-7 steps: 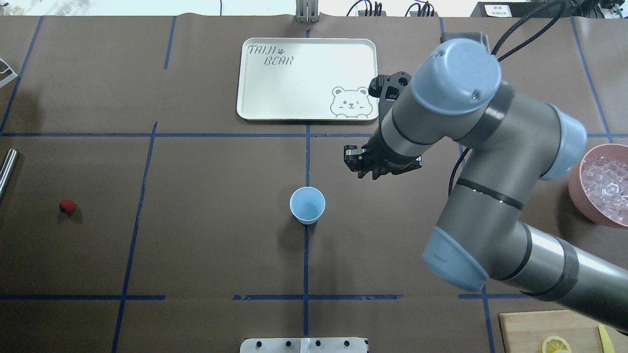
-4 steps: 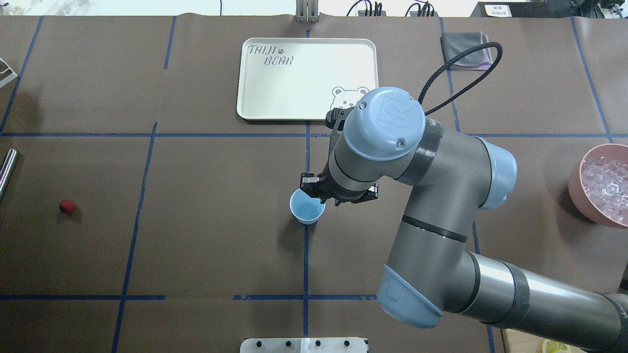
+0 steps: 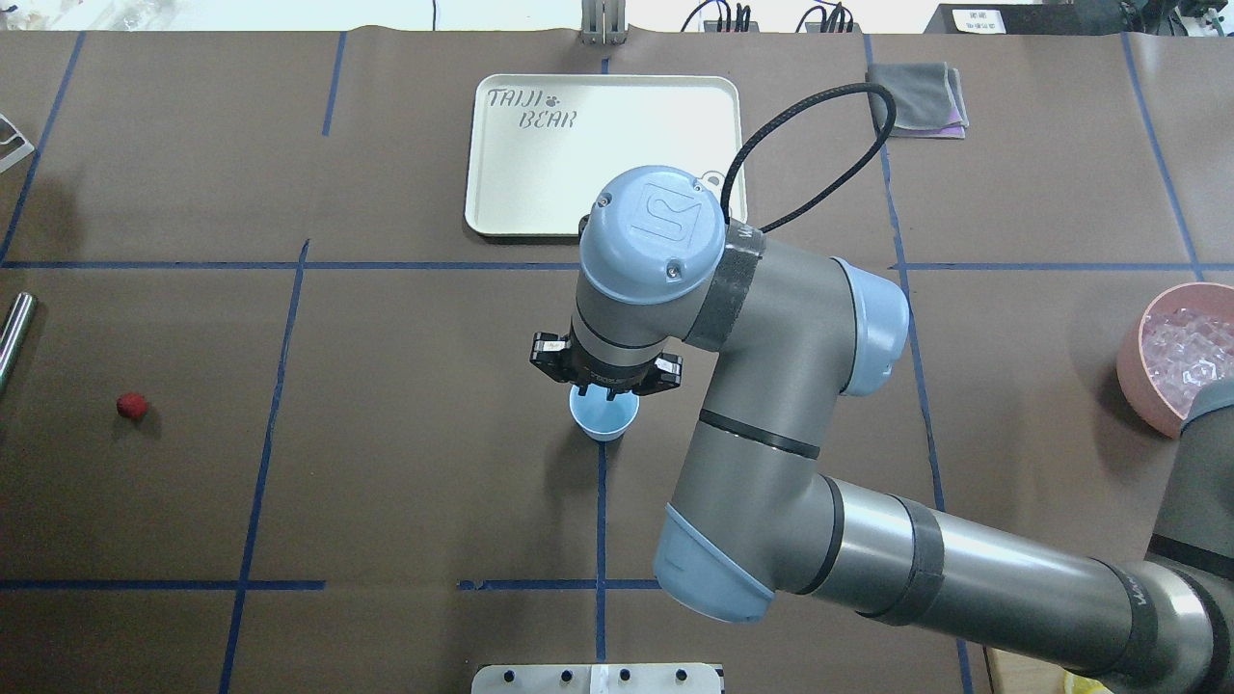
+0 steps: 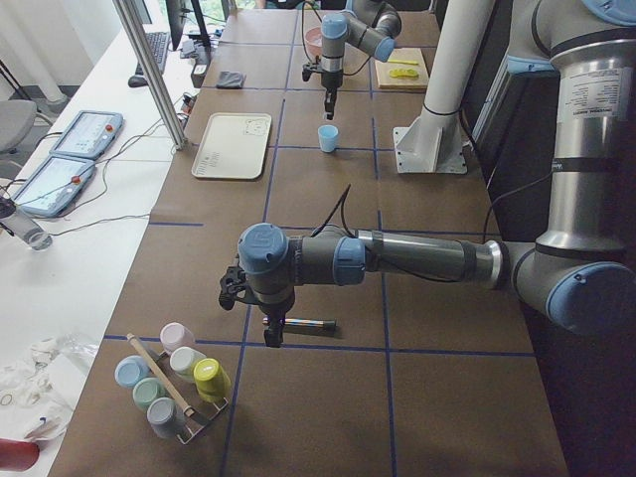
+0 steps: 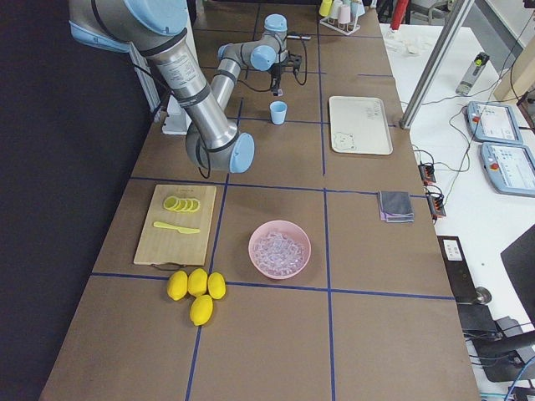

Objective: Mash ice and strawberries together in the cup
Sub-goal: 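Lower the ice cube into the blue cup and open the right gripper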

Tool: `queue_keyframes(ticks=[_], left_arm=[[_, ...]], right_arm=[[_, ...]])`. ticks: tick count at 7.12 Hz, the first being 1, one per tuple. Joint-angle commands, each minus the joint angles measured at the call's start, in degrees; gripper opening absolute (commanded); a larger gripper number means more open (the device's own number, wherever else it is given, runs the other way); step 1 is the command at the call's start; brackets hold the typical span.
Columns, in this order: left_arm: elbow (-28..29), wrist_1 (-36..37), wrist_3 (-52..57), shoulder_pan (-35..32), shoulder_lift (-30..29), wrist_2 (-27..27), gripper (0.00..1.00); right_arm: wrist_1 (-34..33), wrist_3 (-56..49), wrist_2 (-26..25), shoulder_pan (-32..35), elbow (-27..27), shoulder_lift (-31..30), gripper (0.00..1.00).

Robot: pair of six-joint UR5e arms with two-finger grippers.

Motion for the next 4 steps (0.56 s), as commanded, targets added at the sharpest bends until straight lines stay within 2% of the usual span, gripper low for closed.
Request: queue_keyframes(ticks=[1, 4], left_arm=[[0.0, 0.0, 0.0, 0.0, 0.0, 0.0, 1.00], [0.0, 0.0, 0.0, 0.0, -0.1, 0.0, 1.00]], right_arm=[[0.0, -0.1, 0.0, -0.1, -1.8, 0.6, 0.02], [0.0, 0.0, 0.0, -0.9, -2.4, 0.4, 0.03]])
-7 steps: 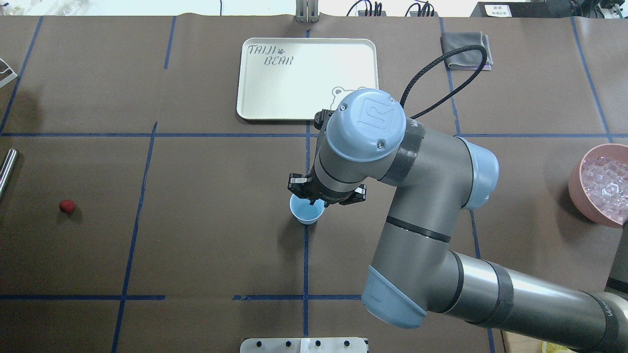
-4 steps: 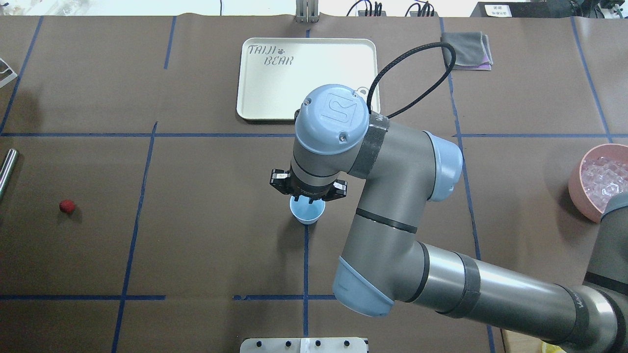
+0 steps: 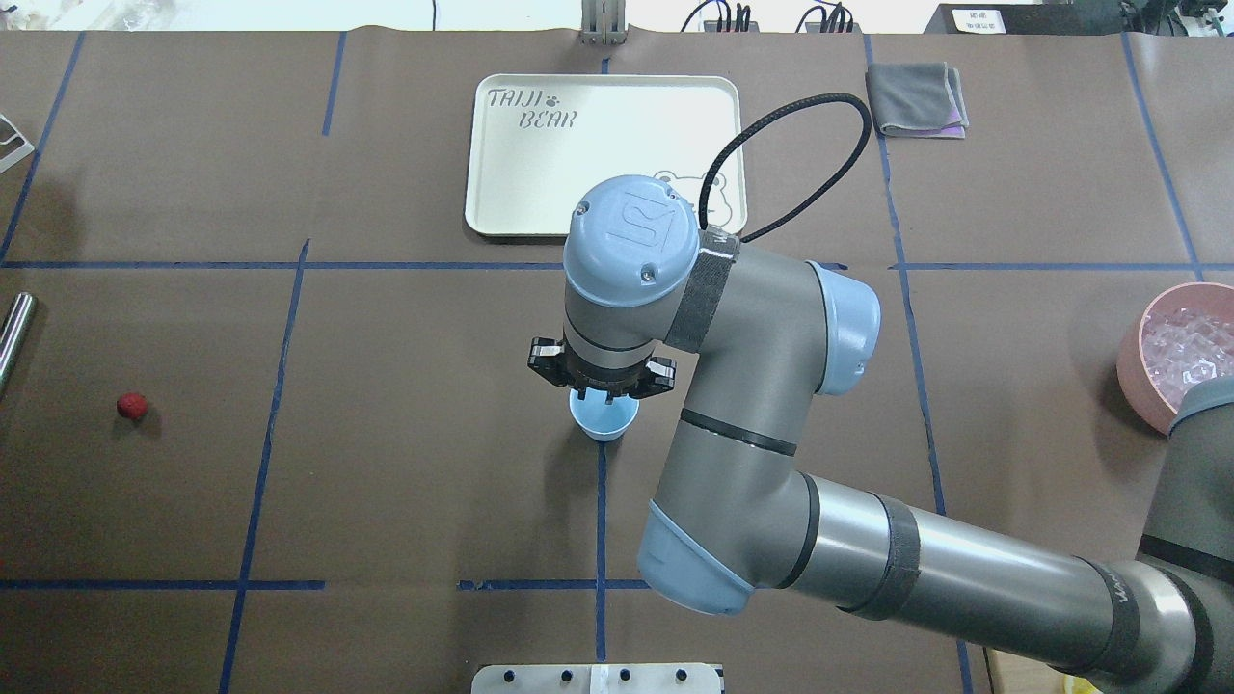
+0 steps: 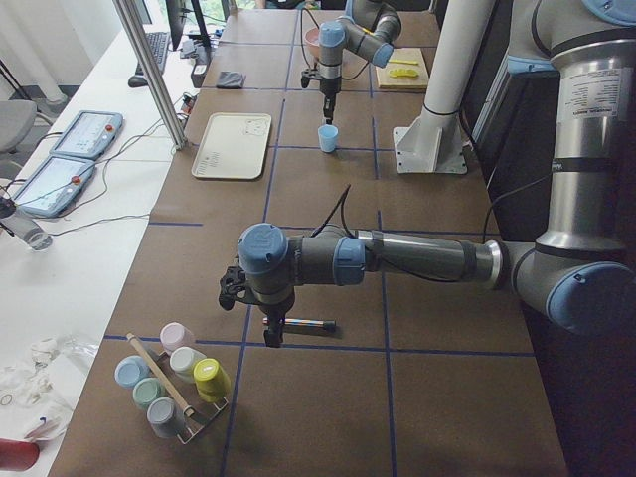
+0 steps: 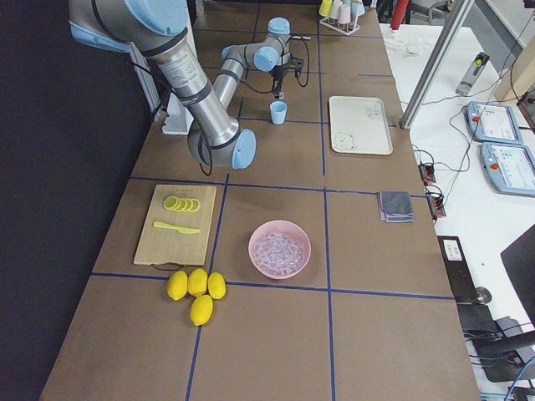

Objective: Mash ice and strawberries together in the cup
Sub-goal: 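Lower the ice cube into the blue cup and open the right gripper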

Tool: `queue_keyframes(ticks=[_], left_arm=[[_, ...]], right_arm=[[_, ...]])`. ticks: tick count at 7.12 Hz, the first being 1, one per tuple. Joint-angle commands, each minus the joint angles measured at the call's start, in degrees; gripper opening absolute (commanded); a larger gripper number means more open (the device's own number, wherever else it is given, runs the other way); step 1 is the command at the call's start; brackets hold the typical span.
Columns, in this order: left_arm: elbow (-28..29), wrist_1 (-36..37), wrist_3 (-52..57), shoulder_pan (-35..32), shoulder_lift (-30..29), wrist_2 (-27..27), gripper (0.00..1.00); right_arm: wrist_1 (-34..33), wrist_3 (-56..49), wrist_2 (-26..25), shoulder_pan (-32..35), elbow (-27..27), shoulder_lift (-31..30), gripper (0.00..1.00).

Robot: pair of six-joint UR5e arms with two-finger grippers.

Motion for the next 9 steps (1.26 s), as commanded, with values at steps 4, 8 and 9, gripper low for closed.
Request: queue_keyframes(ticks=[4, 8, 9], left_arm=[[0.0, 0.0, 0.0, 0.0, 0.0, -0.1, 1.00], [-0.1, 0.0, 0.0, 0.0, 0.0, -0.2, 1.00], [-0.2, 0.0, 0.0, -0.1, 0.1, -0.2, 1.00]], right_arm=[[0.0, 0.0, 0.1, -0.5, -0.3, -0.3, 0.18], [0.0, 0.0, 0.1, -0.5, -0.3, -0.3, 0.48], [0.0, 0.0, 0.1, -0.5, -0.2, -0.2, 0.52]])
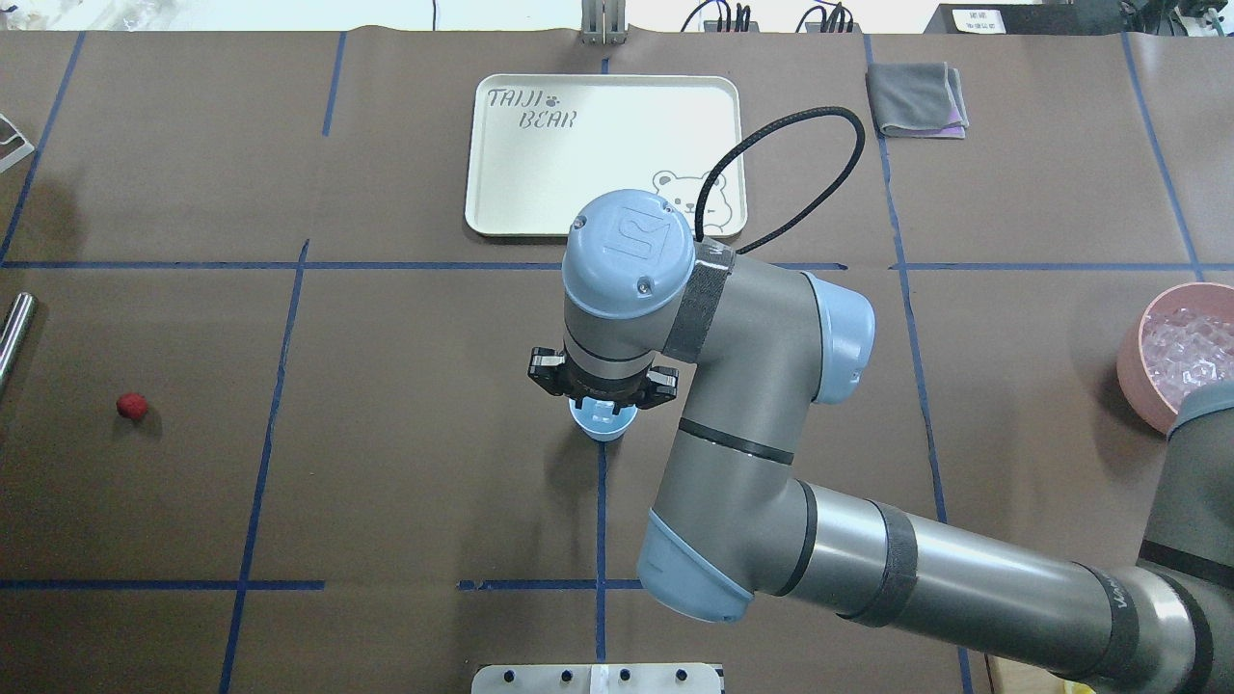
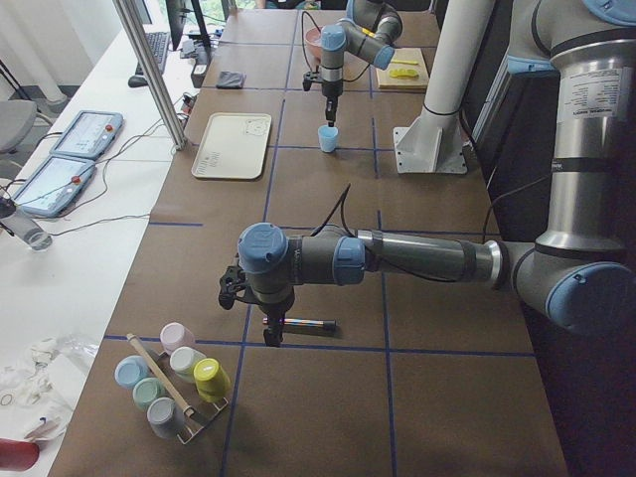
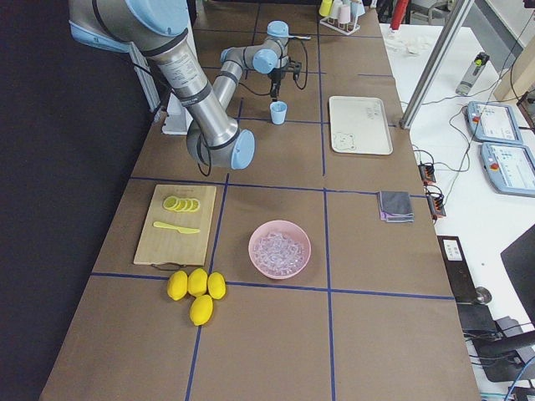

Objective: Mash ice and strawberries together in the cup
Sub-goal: 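Move the empty right gripper back toward the pink bowl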

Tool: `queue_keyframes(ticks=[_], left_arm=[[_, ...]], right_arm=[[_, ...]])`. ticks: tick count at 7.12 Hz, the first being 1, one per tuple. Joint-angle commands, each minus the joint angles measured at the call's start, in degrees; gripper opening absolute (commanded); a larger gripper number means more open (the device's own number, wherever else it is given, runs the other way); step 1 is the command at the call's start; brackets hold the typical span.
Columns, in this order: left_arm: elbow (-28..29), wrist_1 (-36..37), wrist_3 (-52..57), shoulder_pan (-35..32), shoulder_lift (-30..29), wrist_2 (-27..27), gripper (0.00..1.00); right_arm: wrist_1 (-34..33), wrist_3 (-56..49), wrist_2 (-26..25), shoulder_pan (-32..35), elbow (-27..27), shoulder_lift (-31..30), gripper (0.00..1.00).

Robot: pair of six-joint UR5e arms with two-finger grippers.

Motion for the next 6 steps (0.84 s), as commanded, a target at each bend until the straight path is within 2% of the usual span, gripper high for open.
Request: queue_keyframes(ticks=[1, 2, 3, 5, 6], left_arm=[[-0.2, 0.0, 0.0, 0.0, 0.1, 0.1, 1.00], [-0.2, 0.0, 0.0, 0.0, 0.1, 0.1, 1.00], [-0.2, 0.0, 0.0, 0.0, 0.0, 0.0, 1.00], [-0.2, 0.0, -0.1, 0.0, -0.1, 0.0, 1.00], [-0.2, 0.0, -0.1, 0.0, -0.1, 0.0, 1.00]], right_arm=[[0.0, 0.0, 0.0, 0.0, 0.1, 0.1, 0.53], [0.1, 0.0, -0.1, 0.3, 0.3, 0.0, 0.71], [0.1, -0.2, -0.3, 1.4, 1.0, -0.3, 0.99], [0.0, -1.8, 0.4, 6.9, 7.6, -5.3, 0.99], [-0.3, -6.6, 0.7, 9.9, 11.0, -7.3, 0.99]])
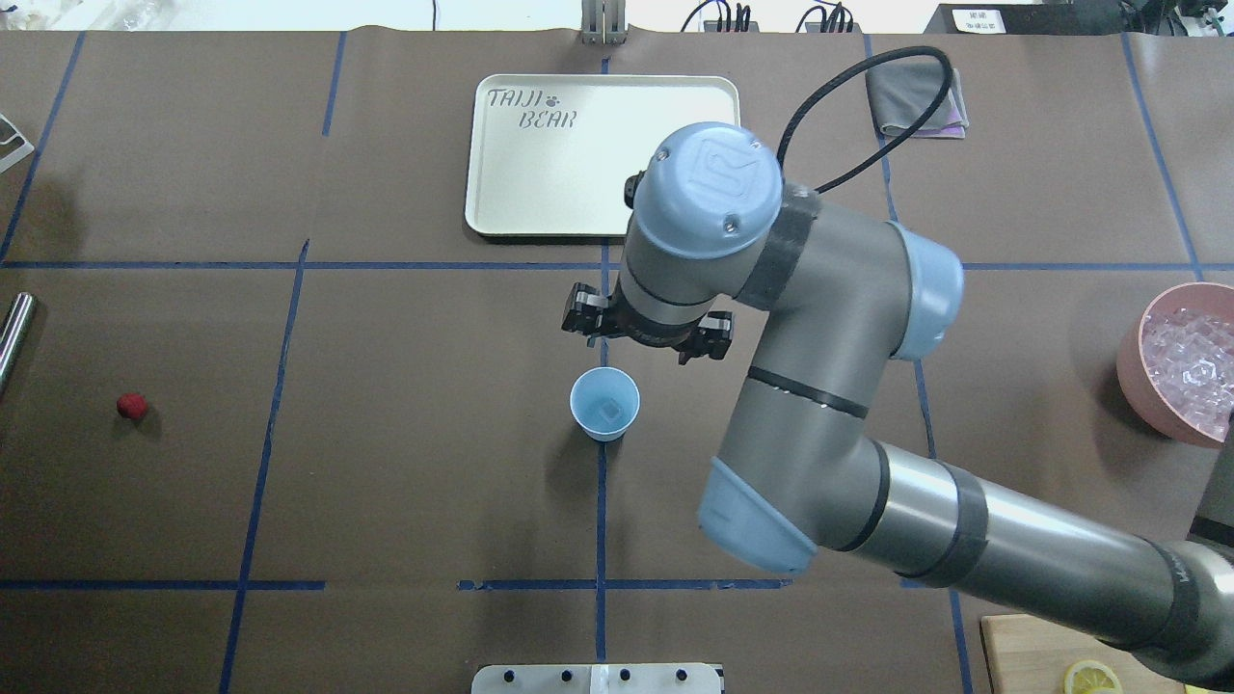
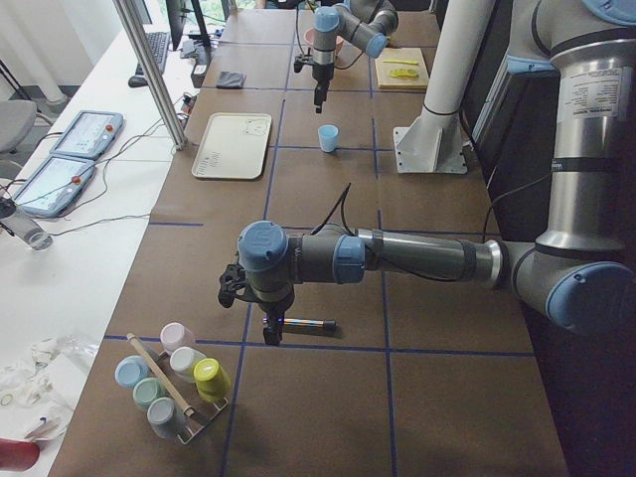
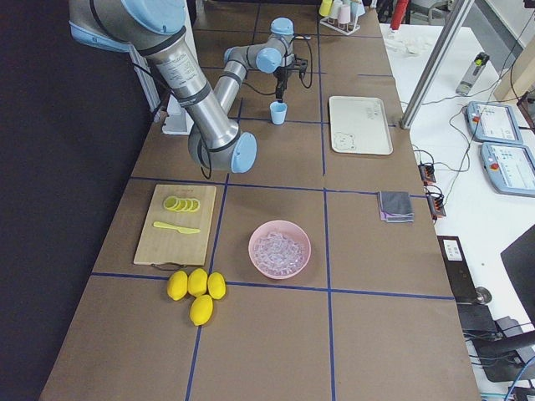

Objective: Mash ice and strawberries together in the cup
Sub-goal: 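Move the empty right gripper back toward the pink bowl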

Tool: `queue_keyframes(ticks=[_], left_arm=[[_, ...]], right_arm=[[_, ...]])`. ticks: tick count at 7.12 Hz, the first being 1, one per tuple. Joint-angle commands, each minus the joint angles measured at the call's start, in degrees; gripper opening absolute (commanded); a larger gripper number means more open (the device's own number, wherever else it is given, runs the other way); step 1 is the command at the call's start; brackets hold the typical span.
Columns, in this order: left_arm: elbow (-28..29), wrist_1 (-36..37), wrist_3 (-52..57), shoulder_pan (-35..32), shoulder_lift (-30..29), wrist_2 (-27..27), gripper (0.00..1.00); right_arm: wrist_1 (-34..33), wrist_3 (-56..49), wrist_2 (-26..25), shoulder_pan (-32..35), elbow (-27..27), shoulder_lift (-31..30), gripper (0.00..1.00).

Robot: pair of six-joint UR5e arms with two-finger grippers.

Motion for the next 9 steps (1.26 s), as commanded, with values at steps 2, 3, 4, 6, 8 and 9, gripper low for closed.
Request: queue_keyframes(ticks=[2, 3, 4, 6, 8, 9], left_arm=[[-0.3, 0.0, 0.0, 0.0, 0.0, -0.1, 1.00], [-0.6, 0.0, 0.0, 0.0, 0.0, -0.1, 1.00], [-0.7, 0.0, 0.0, 0.0, -0.1, -0.1, 1.00], [-1.1, 0.0, 0.0, 0.0, -0.1, -0.1, 1.00], [-1.1, 0.0, 0.0, 0.0, -0.1, -0.1, 1.00], [-1.1, 0.0, 0.0, 0.0, -0.1, -0.1, 1.00]], right_arm=[[-0.5, -11.9, 0.7, 9.3, 13.7, -14.5, 0.99], [0.0, -16.0, 1.8, 12.9, 16.4, -20.6, 0.99], [0.2, -24.7, 6.0, 18.3, 18.0, -27.1, 0.99], [0.1, -44.0, 10.8, 26.6, 18.5, -34.9, 0.99], [0.1, -63.4, 13.5, 32.5, 17.1, -41.2, 0.99], [0.1, -73.4, 15.9, 35.5, 14.4, -42.6, 0.99]])
